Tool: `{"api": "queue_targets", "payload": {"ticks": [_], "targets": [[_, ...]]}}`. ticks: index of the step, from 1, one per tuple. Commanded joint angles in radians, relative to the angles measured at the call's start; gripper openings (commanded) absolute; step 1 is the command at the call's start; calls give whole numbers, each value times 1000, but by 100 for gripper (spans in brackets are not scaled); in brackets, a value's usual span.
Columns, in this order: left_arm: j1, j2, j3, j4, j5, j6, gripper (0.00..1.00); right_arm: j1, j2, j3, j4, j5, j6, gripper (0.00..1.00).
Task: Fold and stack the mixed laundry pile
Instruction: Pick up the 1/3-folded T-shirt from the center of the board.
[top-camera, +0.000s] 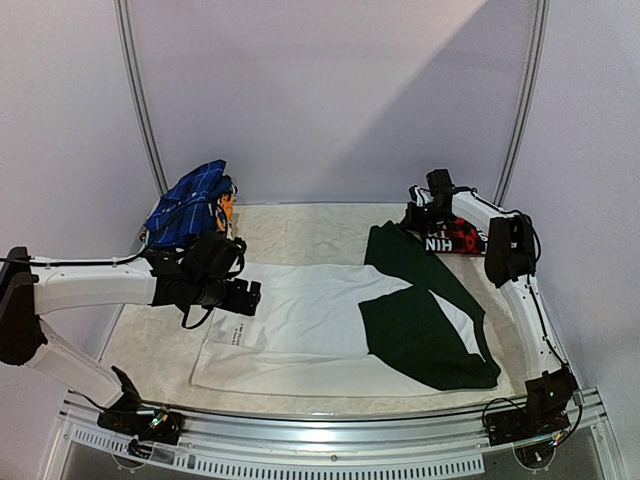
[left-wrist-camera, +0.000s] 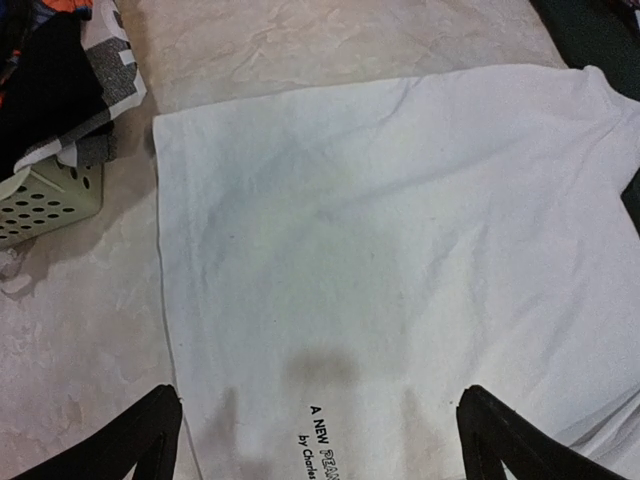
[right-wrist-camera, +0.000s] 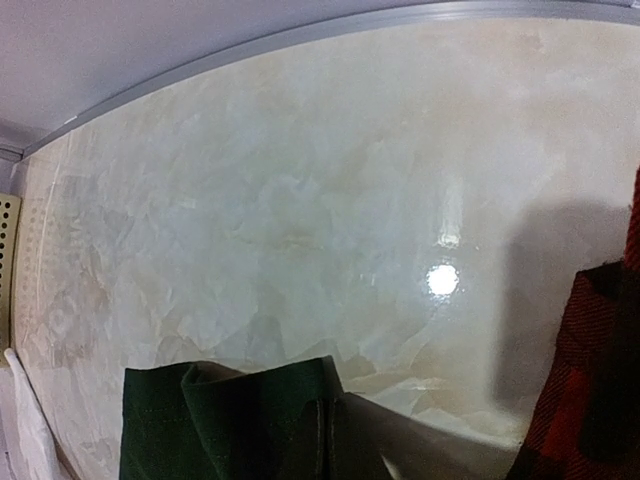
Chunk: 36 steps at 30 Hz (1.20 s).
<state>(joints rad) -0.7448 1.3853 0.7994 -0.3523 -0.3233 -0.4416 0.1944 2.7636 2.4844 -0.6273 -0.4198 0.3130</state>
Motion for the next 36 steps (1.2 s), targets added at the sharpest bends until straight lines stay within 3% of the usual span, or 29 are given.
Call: {"api": "queue_targets", "payload": {"ticks": [1, 8, 15, 24, 36], "targets": [[-2, 6, 19, 13, -6, 0, 98, 0, 17, -3, -5, 14, -6, 0], [0, 30, 69, -11, -36, 12, 98, 8, -140, -120, 92, -43, -3, 0], [71, 108, 183, -80, -29, 29, 91, 24, -330, -286, 156, -53, -13, 0], [200, 296, 352, -125, 55, 65, 71, 36, -557, -529, 227, -51, -28, 0], [306, 552, 537, -181, 66, 92, 59, 76, -783, -802, 284, -61, -37, 0]]}}
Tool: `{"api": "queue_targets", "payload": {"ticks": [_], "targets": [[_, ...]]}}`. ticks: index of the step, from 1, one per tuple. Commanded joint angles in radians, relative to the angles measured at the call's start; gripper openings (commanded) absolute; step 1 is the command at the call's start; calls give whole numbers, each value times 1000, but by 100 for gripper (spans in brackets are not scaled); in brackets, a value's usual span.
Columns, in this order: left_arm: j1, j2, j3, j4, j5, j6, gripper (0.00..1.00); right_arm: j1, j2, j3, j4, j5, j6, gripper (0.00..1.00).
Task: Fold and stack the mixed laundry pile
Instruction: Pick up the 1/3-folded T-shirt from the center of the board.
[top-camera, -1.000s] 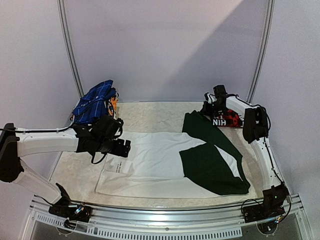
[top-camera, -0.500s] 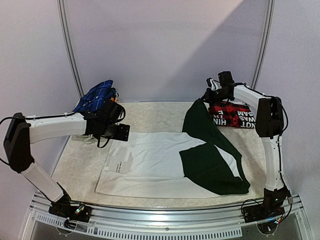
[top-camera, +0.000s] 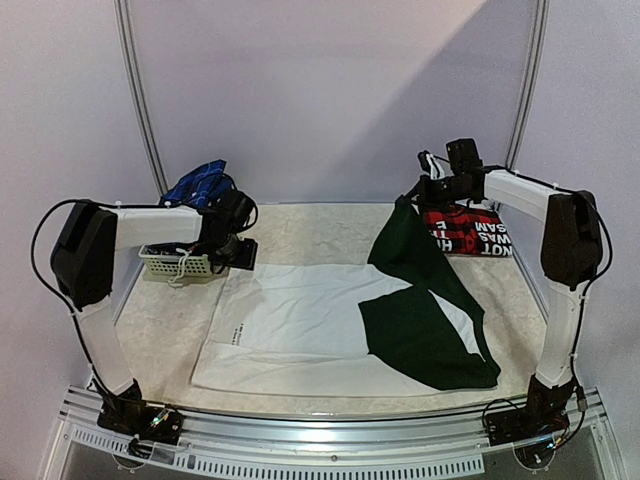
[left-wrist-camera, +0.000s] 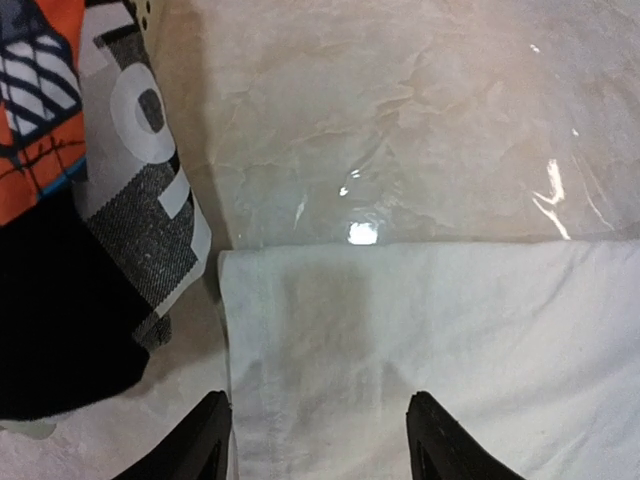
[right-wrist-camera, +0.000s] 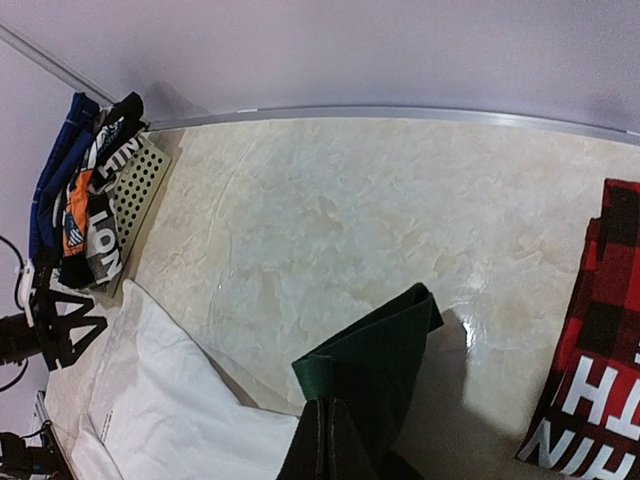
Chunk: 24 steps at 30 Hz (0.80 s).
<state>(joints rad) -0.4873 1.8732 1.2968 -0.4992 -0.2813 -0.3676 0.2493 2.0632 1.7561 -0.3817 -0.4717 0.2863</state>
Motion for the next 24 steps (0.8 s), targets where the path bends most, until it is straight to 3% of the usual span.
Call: {"api": "queue_targets", "payload": {"ticks": [1, 24], "targets": [[57, 79, 50, -33, 32, 21, 58, 23, -98, -93, 44, -9, -9, 0], [171, 286, 193, 19, 125, 30, 36, 59, -211, -253, 85, -4, -8, 0]]}}
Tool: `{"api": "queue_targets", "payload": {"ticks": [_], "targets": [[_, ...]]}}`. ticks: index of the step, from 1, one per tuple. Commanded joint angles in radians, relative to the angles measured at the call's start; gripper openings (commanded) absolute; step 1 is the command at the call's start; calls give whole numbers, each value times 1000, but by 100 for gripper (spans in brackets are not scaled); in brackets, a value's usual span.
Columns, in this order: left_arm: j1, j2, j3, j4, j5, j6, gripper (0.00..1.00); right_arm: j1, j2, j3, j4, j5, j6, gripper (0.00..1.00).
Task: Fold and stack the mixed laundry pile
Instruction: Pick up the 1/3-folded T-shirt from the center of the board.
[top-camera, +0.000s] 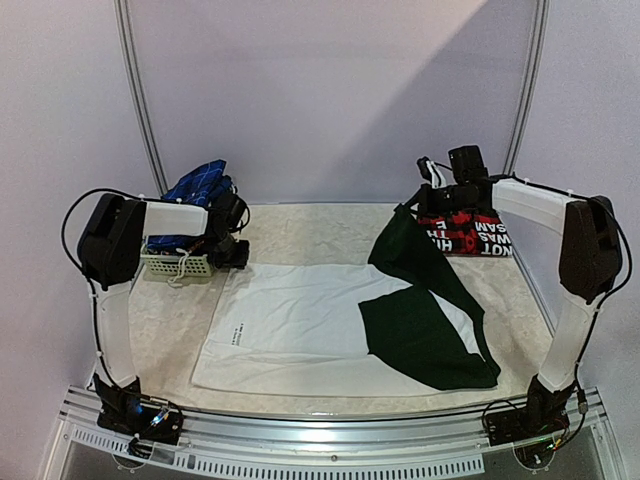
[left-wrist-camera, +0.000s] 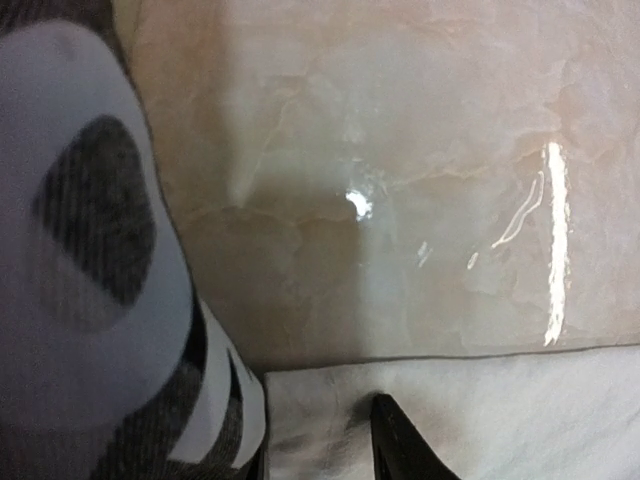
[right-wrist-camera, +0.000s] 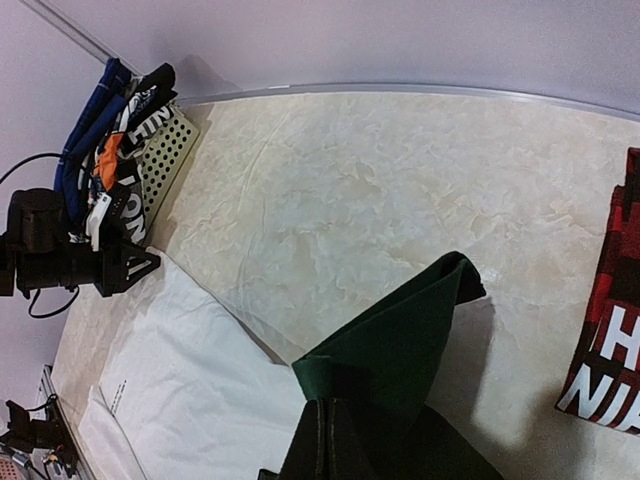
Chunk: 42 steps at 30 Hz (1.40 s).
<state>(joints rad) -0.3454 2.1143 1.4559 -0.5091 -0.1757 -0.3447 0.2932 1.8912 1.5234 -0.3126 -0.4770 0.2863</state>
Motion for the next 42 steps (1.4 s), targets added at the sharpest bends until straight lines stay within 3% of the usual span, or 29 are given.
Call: {"api": "queue_targets", "payload": {"ticks": [1, 14, 16, 18, 29, 42], "targets": [[32, 52, 39, 32, 17, 7, 35, 16, -41, -22, 13, 3, -8, 0], [45, 64, 36, 73, 75, 15, 17, 21, -86, -71, -7, 18, -25, 0], [45, 51, 22, 85, 91, 16, 12, 21, -102, -81, -15, 21, -31, 0], [44, 33, 7, 100, 108, 14, 0, 21, -124, -95, -19, 24, -36, 0], [31, -94, -96, 166, 195, -6, 0, 21, -254, -173, -53, 53, -83, 0], [22, -310, -298, 243, 203, -28, 0, 21, -457, -343, -50, 108, -89, 0]]}}
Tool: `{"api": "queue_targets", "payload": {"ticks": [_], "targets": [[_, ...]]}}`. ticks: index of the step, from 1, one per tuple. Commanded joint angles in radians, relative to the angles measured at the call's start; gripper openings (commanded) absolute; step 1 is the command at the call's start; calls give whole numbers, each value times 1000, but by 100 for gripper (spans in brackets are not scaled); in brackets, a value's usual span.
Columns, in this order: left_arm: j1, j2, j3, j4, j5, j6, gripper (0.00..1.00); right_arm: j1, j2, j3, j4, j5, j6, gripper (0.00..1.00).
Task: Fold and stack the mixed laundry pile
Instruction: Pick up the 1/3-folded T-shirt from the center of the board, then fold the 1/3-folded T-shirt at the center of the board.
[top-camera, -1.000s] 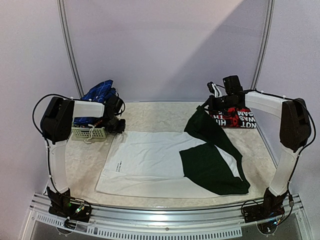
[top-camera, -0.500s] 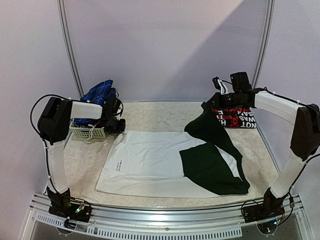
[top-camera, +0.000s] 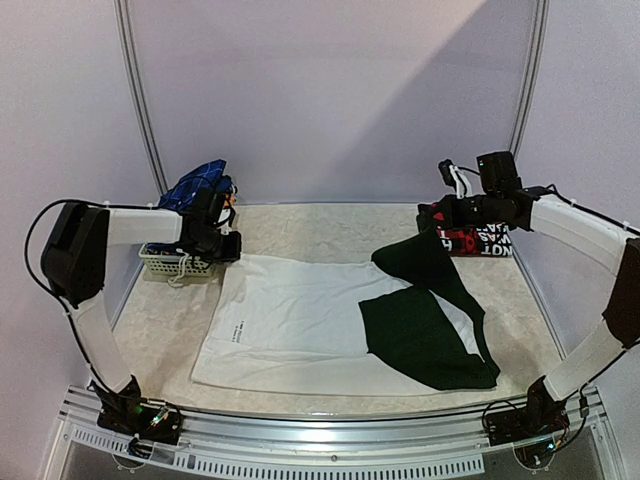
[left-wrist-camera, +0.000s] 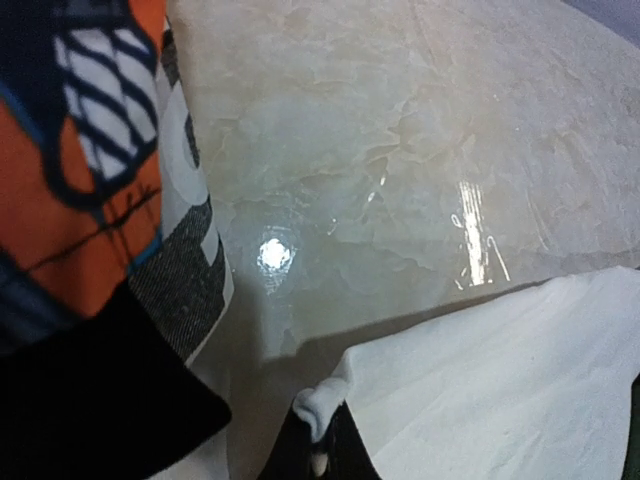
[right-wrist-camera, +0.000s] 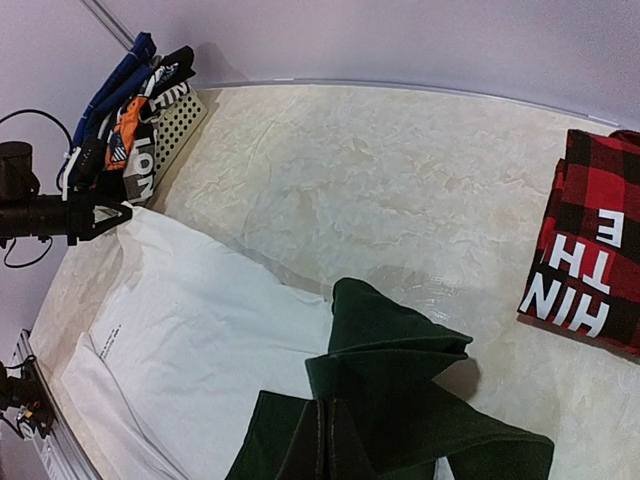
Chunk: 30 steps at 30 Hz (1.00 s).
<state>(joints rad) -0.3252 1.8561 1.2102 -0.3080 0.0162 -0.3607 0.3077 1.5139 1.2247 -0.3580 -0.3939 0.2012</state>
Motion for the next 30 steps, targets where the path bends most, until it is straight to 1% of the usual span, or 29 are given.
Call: {"api": "queue_targets", "payload": {"ticks": [1, 9, 15, 23, 30], "targets": [[0, -60, -63, 46, 13, -12, 0, 7, -95, -56, -4, 26, -1, 0], [-3, -132, -169, 98, 24, -25, 0, 7, -258, -196, 17, 17, 35, 0], [-13, -176, -246, 140, 22, -33, 0, 13, -334, -291, 17, 18, 63, 0], [-18, -223, -335, 193, 12, -48, 0, 16, -503, -358, -54, 71, 82, 0], [-26, -236, -373, 216, 8, -53, 0, 16, -588, -375, -142, 98, 87, 0]]}}
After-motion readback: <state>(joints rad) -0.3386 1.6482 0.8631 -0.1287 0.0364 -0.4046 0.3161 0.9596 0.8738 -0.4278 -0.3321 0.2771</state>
